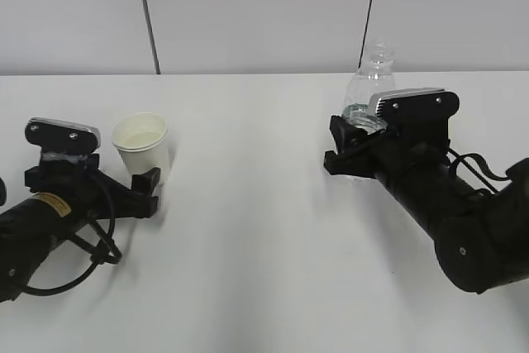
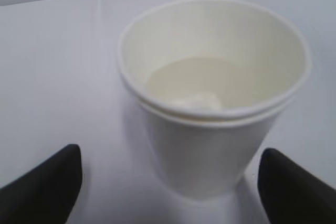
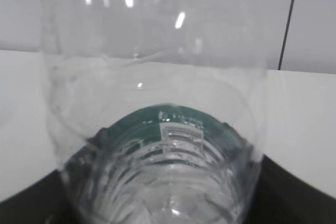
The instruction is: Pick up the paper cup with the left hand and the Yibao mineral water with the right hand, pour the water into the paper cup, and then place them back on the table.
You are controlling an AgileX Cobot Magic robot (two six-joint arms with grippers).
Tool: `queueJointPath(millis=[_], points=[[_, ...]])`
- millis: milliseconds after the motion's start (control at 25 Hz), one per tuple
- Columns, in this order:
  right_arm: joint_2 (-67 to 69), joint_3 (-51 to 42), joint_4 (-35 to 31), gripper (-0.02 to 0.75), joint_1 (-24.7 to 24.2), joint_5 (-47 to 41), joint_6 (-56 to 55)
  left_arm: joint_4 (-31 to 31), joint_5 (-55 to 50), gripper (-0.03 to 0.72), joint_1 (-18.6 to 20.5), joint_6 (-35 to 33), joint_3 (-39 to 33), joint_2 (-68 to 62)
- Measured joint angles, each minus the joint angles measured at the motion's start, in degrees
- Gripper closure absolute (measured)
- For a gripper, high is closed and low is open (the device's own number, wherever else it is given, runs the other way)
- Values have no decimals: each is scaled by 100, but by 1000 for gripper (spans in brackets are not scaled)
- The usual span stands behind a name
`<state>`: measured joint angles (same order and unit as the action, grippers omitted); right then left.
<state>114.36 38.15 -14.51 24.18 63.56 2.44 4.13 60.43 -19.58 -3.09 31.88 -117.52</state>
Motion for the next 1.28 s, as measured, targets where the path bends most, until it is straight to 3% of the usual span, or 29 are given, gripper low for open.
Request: queueJointPath(millis=[240, 520, 880, 1280], points=[[316, 569, -570, 287, 0, -40, 230, 88, -340, 91, -41, 309, -810, 1289], [934, 1239, -673, 287, -349, -282, 277, 229, -1707, 97, -289, 309, -964, 2919], [1339, 1415, 55, 287, -567, -283, 238, 359, -2974, 99, -289, 309, -911, 4045], [1612, 1672, 697, 274, -567, -157, 71, 265, -3181, 111, -289, 309, -874, 4098]])
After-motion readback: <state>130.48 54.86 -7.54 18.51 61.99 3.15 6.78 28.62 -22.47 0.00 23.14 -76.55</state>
